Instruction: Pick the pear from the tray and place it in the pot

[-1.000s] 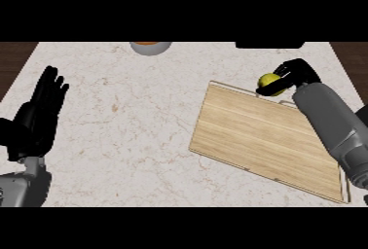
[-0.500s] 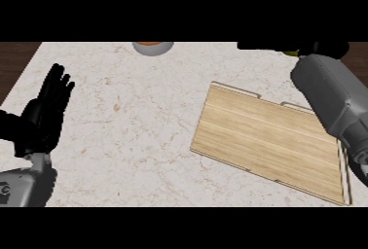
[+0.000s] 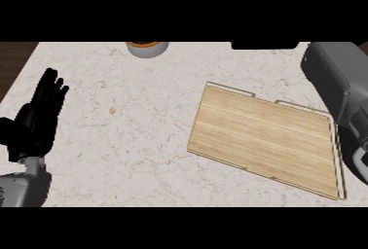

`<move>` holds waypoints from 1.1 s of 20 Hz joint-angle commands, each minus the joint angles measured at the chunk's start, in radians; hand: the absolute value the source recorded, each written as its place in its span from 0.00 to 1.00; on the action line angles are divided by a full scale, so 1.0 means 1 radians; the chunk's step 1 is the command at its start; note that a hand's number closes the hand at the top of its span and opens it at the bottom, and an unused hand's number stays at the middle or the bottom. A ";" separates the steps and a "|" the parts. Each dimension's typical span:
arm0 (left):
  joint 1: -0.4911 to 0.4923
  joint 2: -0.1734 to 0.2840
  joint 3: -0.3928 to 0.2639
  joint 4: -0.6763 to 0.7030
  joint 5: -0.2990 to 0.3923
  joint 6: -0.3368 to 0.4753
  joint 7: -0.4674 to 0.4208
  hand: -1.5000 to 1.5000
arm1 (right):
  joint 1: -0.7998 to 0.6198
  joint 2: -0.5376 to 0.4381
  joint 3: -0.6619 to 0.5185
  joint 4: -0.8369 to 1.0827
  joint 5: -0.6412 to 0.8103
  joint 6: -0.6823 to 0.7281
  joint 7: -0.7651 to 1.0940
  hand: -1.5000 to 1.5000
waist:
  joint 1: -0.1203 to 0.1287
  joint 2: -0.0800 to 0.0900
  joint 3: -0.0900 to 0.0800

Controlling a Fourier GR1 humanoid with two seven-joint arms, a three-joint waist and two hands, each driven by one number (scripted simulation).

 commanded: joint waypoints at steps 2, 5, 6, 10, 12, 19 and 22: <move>-0.003 0.000 0.017 0.007 -0.013 0.018 -0.010 0.50 | 0.045 0.007 0.004 0.008 0.010 -0.172 0.186 1.00 | -0.027 -0.003 0.002; 0.015 0.046 0.052 -0.050 0.031 -0.012 0.064 0.50 | 0.073 -0.049 -0.022 0.008 -0.014 -0.159 0.128 1.00 | -0.031 -0.011 0.003; 0.001 0.018 0.034 -0.013 0.019 -0.006 0.032 0.50 | 0.079 -0.041 -0.024 0.008 -0.015 -0.193 0.155 1.00 | -0.026 -0.003 0.002; 0.040 -0.005 0.011 -0.042 -0.009 0.009 0.013 0.50 | 0.141 -0.121 -0.074 -0.008 -0.060 -0.214 0.053 1.00 | -0.029 -0.004 0.002; 0.024 -0.011 0.008 -0.019 -0.007 0.012 0.023 0.50 | 0.177 -0.154 -0.115 -0.078 -0.101 -0.326 -0.009 1.00 | -0.038 -0.004 0.003; 0.013 0.013 0.040 -0.034 0.008 -0.008 0.021 0.50 | 0.345 -0.268 -0.012 0.007 0.012 -0.055 0.107 1.00 | -0.023 0.002 0.000; 0.032 -0.030 -0.017 -0.084 -0.044 0.035 0.039 0.50 | 0.402 -0.274 -0.035 0.008 -0.004 -0.083 0.070 1.00 | -0.012 0.003 0.002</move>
